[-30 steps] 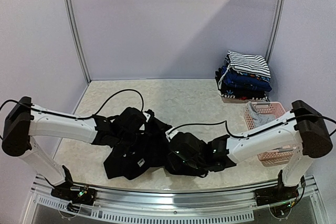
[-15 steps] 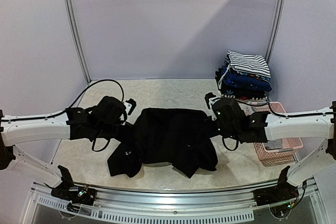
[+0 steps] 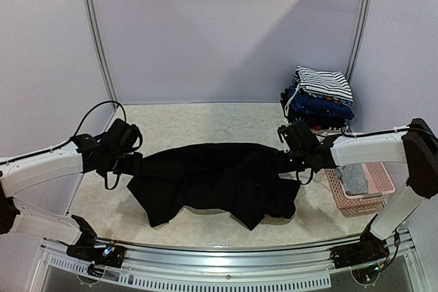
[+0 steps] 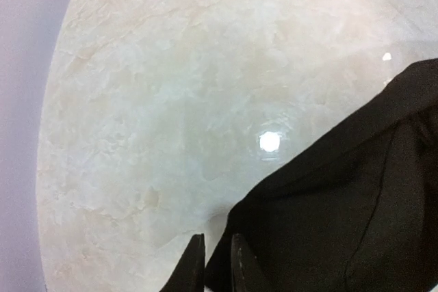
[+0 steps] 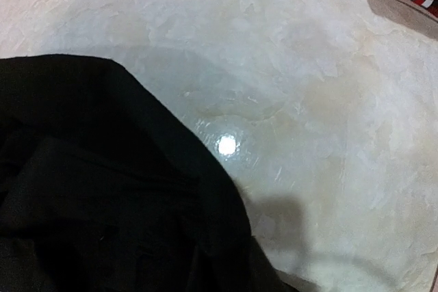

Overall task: Fold and stack the mixed laundry pile
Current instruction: Adjust the crumpled shirt at the center of the board.

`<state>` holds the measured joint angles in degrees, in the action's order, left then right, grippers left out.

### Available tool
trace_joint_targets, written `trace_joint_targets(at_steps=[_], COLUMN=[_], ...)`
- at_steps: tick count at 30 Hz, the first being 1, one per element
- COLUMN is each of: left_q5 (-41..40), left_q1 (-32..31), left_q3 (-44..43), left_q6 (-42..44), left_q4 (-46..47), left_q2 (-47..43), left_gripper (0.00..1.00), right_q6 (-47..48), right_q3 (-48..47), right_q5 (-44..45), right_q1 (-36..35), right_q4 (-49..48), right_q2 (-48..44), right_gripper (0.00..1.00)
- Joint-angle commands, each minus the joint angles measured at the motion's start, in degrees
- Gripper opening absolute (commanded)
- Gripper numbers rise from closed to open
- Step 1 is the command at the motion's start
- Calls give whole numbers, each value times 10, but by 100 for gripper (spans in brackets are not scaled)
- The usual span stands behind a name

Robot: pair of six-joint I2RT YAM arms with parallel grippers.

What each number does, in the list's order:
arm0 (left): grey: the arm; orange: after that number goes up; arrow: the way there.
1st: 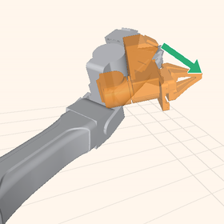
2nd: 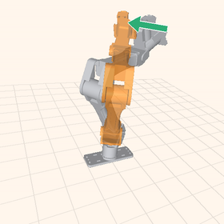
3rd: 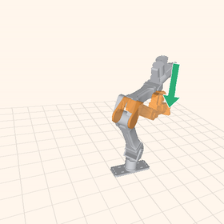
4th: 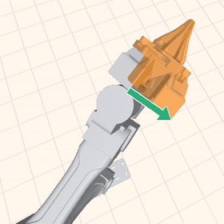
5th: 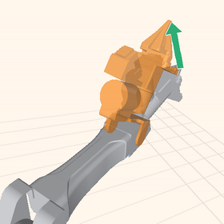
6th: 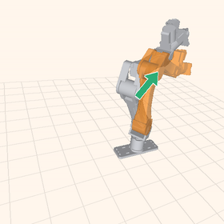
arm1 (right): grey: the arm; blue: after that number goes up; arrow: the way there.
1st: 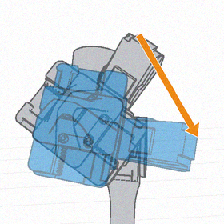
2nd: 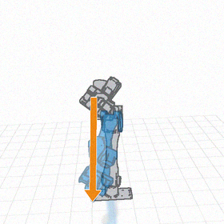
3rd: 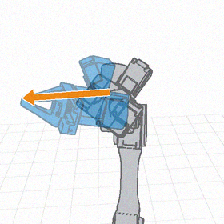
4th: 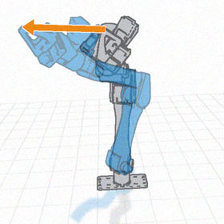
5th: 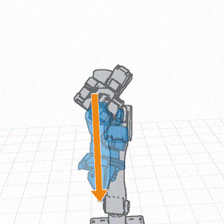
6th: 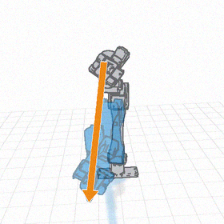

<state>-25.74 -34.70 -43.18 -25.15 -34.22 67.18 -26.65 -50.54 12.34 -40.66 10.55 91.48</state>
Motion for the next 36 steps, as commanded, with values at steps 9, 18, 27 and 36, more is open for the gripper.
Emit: trace_joint_targets(at_steps=[9, 18, 27, 36], left_q5=[-8, 54, 72, 70], left_q1=[-57, -155, -200, -199], left_q3=[-31, -124, -300, -348], left_q6=[80, 187, 274, 315], left_q4=[59, 121, 40, 17], left_q2=[11, 117, 343, 418], left_gripper=[57, 67, 66, 62], right_q6=[16, 3, -1, 0], right_q3=[-76, -34, -4, 6], right_q5=[25, 50, 85, 78], right_q1=[6, 6, 7, 7], right_q4=[60, 48, 74, 69], right_q2=[-39, -107, -143, -151], right_gripper=[78, 84, 85, 87])
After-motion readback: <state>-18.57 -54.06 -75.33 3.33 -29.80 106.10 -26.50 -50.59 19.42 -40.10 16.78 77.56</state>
